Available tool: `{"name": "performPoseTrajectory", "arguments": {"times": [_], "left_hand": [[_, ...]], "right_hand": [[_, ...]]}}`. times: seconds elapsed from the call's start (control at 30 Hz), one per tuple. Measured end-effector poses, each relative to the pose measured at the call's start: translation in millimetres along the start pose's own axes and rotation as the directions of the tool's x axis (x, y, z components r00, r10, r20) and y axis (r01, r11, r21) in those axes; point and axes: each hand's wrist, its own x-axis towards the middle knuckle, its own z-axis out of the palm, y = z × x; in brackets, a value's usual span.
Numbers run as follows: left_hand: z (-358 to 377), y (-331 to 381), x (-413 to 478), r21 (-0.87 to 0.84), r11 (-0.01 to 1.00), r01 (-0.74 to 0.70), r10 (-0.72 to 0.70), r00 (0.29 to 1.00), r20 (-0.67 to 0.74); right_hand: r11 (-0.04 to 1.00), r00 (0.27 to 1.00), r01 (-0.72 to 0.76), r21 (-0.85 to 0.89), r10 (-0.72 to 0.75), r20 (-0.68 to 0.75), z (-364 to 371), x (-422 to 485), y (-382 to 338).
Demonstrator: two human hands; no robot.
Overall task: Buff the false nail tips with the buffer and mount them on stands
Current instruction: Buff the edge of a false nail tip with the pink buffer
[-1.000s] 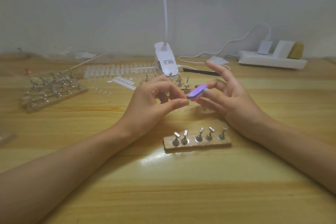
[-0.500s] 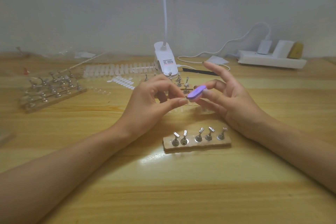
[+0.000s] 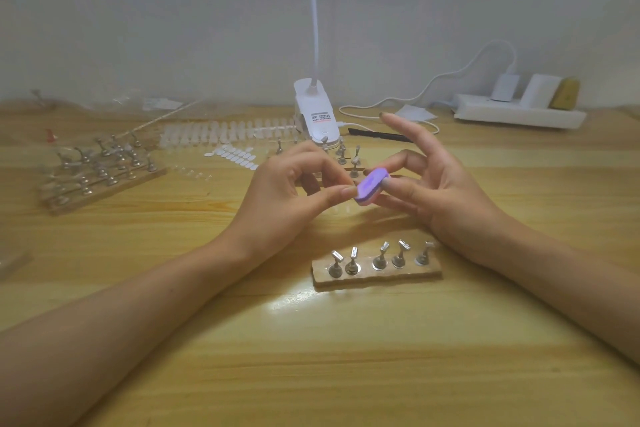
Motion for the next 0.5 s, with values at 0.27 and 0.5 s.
{"name": "performPoseTrajectory", "arguments": {"times": [0.27, 0.5], "left_hand": [[0.1, 0.5, 0.0, 0.030, 1.000, -0.007, 0.007, 1.000, 0.006], [0.4, 0.8, 0.0, 0.047, 0.999, -0.020, 0.020, 1.000, 0.010]], "right_hand": [[0.998, 0.992, -0.039, -0.047, 0.044, 0.121, 0.5, -1.8, -2.0], [0.998, 0.991, -0.054, -0.042, 0.059, 0.124, 0.9, -2.4, -2.3]]}}
